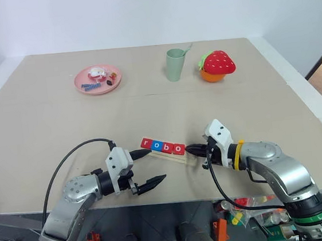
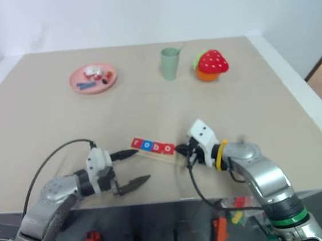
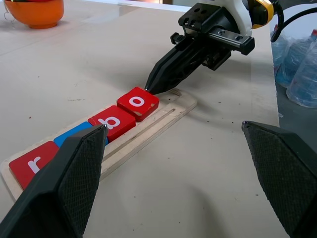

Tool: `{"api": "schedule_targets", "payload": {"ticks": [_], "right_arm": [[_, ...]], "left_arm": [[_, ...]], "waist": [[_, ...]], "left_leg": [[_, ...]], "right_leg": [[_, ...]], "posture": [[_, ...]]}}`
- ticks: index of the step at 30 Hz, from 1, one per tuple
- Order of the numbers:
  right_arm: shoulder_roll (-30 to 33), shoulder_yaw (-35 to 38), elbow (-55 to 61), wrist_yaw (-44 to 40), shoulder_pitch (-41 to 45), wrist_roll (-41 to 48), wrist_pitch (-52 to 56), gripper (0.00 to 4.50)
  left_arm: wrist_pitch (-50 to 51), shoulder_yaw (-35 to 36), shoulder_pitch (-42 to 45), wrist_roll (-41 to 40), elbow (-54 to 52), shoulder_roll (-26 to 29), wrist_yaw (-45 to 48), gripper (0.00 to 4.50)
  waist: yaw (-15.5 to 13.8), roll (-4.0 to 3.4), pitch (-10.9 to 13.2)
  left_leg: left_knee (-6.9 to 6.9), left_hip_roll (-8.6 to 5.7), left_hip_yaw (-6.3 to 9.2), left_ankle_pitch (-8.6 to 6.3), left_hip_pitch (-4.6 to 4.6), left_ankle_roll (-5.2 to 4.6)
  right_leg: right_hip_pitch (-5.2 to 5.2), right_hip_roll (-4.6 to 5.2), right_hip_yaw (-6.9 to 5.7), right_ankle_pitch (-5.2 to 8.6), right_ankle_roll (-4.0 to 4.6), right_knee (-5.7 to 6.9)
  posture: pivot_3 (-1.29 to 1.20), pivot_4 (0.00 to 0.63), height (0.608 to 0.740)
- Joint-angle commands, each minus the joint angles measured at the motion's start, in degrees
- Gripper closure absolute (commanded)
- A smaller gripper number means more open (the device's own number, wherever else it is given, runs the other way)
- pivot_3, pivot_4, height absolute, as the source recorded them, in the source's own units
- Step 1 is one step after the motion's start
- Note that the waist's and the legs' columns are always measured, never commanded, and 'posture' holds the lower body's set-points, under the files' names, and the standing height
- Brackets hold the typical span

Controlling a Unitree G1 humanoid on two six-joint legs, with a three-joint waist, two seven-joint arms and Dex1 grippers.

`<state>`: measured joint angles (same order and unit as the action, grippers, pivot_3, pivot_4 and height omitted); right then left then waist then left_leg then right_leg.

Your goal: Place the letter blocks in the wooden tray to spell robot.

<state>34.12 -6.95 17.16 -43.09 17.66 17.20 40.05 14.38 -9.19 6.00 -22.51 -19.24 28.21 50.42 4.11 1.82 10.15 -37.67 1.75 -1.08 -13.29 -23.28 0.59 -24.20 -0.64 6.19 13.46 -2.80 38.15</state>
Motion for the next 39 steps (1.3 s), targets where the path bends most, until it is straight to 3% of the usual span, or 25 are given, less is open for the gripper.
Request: {"api": "schedule_targets", "payload": {"ticks": [1,20,27,33,34,39], "right_arm": [[0.0,-0.3,0.3,-0.7,1.3,0.1,-1.5,4.47],[-0.9,0.6,-6.8,0.7,7.3,-2.0,-6.4,4.47],[-5.7,10.4,-2.4,9.6,6.7,2.6,-1.3,2.31],[-13.4,17.0,17.3,25.9,-1.0,2.1,6.7,0.22],[-14.3,17.2,19.2,27.6,-2.0,1.5,7.2,0.04],[-19.3,15.3,27.1,41.7,-14.8,-10.8,3.2,0.04]], "left_arm": [[-0.2,0.4,0.0,0.0,-2.5,0.4,-0.1,0.00],[-0.8,0.0,0.3,0.9,-2.2,0.1,0.4,0.00],[-1.4,-0.3,1.3,0.8,-2.3,0.8,2.2,0.00],[-1.8,0.0,1.7,1.0,-1.6,1.0,3.5,0.00],[-1.9,0.0,1.7,1.0,-1.5,1.0,3.5,0.00],[-1.9,-1.1,1.2,1.2,-1.6,0.4,3.5,0.00]], "waist": [[0.0,0.00,0.0],[0.0,0.00,0.0],[0.0,0.00,0.0],[-0.1,-0.01,0.0],[-0.1,-0.01,0.0],[-0.3,0.03,-0.1]], "left_leg": [[0.00,0.00,0.01,0.00,0.00,0.00],[0.00,0.01,0.03,0.00,-0.01,0.00],[0.00,0.00,0.03,0.00,-0.03,0.00],[0.09,0.02,0.18,0.00,-0.09,0.00],[0.09,0.03,0.20,-0.01,-0.09,0.01],[0.11,0.00,0.20,0.00,-0.10,0.03]], "right_leg": [[0.00,0.00,-0.01,0.00,0.00,0.00],[-0.01,-0.01,-0.03,0.01,0.01,0.00],[-0.01,0.00,-0.02,0.00,0.00,0.00],[-0.06,-0.02,-0.12,0.07,0.02,0.01],[-0.08,-0.02,-0.14,0.08,0.03,0.01],[-0.06,0.04,-0.16,0.13,0.01,0.01]], "posture": [[0.00,0.150,0.740],[0.00,0.150,0.740],[0.00,0.150,0.740],[0.00,0.150,0.740],[0.00,0.150,0.740],[0.00,0.150,0.740]]}}
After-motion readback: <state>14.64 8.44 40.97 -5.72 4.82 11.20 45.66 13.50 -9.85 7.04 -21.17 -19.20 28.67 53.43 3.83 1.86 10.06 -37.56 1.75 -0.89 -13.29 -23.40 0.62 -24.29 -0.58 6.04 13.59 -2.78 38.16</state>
